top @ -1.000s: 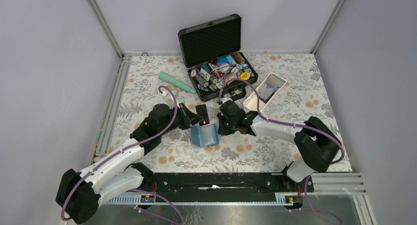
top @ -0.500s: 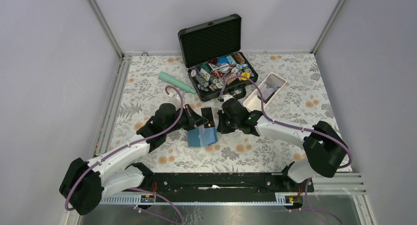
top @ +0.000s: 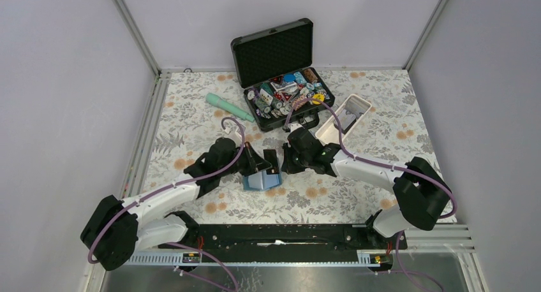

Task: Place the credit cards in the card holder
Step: Insert the credit card into the card holder.

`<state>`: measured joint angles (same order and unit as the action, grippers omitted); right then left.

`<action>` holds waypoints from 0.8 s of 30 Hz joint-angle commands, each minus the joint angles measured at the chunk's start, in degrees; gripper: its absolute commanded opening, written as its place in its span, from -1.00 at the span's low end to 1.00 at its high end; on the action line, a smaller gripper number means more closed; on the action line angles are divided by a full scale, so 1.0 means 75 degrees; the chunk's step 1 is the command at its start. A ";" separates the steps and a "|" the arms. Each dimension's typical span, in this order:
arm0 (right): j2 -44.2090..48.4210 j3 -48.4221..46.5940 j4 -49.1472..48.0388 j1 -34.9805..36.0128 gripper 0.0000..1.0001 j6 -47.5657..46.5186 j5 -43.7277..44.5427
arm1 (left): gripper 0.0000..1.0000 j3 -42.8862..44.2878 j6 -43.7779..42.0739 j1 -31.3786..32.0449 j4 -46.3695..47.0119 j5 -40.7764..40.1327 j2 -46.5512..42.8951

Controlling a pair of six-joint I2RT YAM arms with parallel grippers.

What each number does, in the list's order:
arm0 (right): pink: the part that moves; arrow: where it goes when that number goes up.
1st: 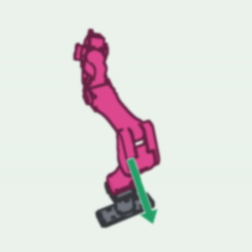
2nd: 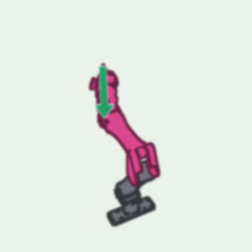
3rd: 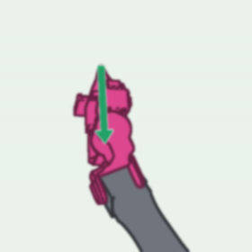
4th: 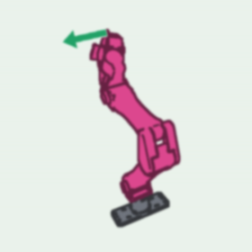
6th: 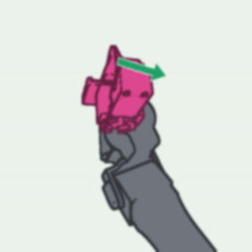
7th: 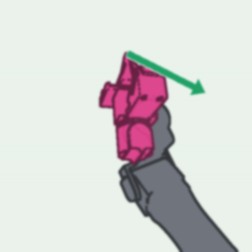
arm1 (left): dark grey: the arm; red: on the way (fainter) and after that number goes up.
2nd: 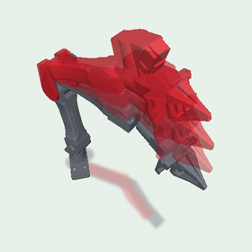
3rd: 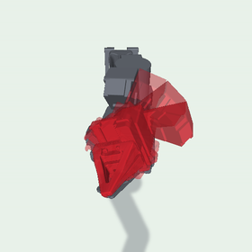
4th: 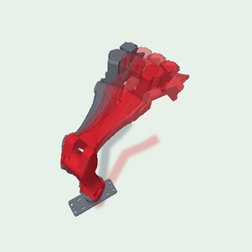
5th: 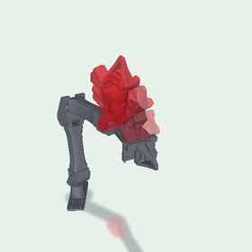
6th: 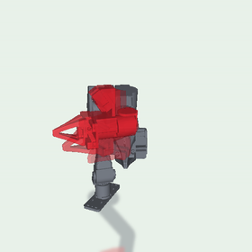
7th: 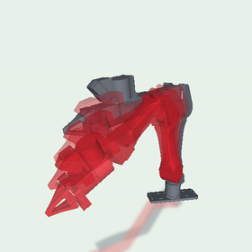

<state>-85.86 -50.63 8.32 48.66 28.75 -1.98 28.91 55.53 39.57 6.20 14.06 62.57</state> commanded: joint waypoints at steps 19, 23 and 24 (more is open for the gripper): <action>-0.0522 0.0029 -0.0016 0.0061 -1.00 -0.0192 0.0516 | -1.00 -0.0743 -0.0150 -0.0174 -0.0727 -0.0825 -0.0121; -0.0620 0.0024 -0.0013 0.0056 -1.00 -0.0213 0.0584 | -1.00 -0.0769 -0.0256 -0.0318 -0.0786 -0.0804 -0.0070; -0.0635 0.0027 -0.0008 0.0061 -1.00 -0.0224 0.0591 | -1.00 -0.0770 -0.0291 -0.0354 -0.0805 -0.0791 -0.0044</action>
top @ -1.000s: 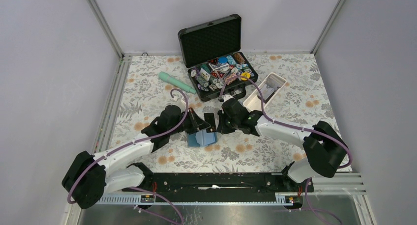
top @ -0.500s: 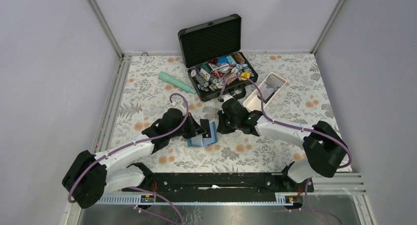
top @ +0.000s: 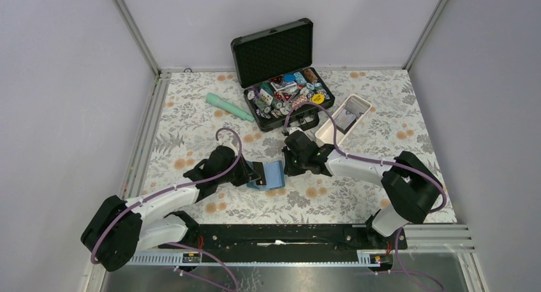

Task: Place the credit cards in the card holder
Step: Insert the credit card into the card holder.

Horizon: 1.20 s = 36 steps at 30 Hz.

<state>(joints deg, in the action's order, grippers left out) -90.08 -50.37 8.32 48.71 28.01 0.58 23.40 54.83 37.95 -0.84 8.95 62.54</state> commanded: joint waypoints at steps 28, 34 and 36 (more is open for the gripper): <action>-0.0519 -0.0104 0.0135 0.0056 -1.00 -0.0209 0.0192 | -1.00 -0.0341 -0.0378 -0.0579 0.0664 0.0583 0.0646; -0.0702 -0.0188 0.0224 0.0055 -1.00 -0.0230 0.0126 | -1.00 -0.0489 -0.0353 -0.0825 0.0874 0.0997 0.0458; -0.0743 -0.0218 0.0247 0.0058 -1.00 -0.0237 0.0112 | -1.00 -0.0573 -0.0315 -0.0938 0.1085 0.1264 0.0489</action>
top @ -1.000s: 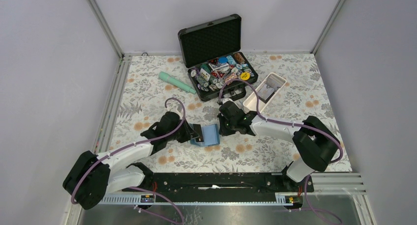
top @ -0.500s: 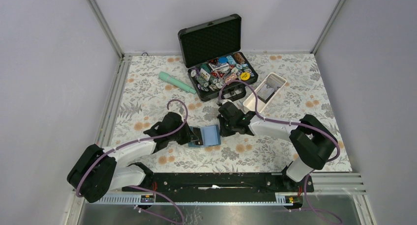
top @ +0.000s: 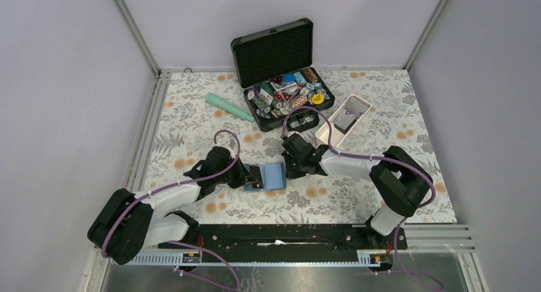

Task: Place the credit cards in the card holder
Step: Insert the credit card into the card holder.

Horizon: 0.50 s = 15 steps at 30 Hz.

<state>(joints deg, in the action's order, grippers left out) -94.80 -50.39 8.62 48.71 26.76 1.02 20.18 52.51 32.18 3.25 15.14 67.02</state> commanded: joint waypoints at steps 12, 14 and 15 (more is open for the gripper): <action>-0.0209 -0.0296 0.0349 0.0054 -1.00 -0.0120 0.0096 | -1.00 -0.0351 0.0281 -0.0571 0.0787 0.0884 -0.0417; -0.0231 -0.0289 0.0353 0.0059 -1.00 -0.0112 0.0099 | -1.00 -0.0316 0.0254 -0.0571 0.0497 0.0657 -0.0646; -0.0227 -0.0305 0.0356 0.0057 -1.00 -0.0114 0.0102 | -1.00 -0.0297 0.0217 -0.0567 0.0324 0.0546 -0.0775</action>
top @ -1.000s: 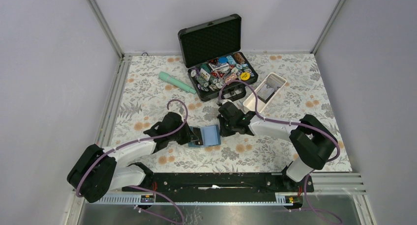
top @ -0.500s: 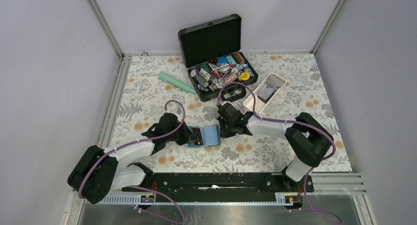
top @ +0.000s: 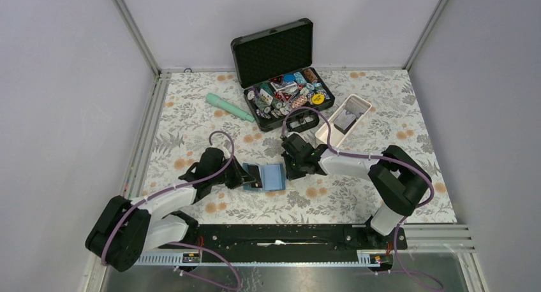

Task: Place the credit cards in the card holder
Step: Insert the credit card into the card holder.

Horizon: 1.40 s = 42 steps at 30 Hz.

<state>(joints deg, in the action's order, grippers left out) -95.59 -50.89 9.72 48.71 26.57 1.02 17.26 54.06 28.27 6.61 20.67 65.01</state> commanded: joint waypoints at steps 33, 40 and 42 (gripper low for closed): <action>-0.0319 -0.0427 0.0412 0.0056 -1.00 -0.0180 0.0053 | -1.00 -0.0185 -0.0113 -0.0047 0.1172 0.0441 0.0286; -0.0409 -0.0499 0.0472 0.0050 -1.00 -0.0213 0.0052 | -1.00 -0.0203 -0.0066 -0.0043 0.1410 0.0604 0.0514; -0.0430 -0.0526 0.0502 0.0050 -1.00 -0.0224 0.0041 | -1.00 -0.0199 -0.0068 -0.0054 0.1437 0.0634 0.0553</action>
<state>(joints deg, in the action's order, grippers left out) -97.36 -53.32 11.55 48.71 25.74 0.86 16.01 53.87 28.12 13.47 23.51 68.55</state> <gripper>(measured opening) 0.054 0.024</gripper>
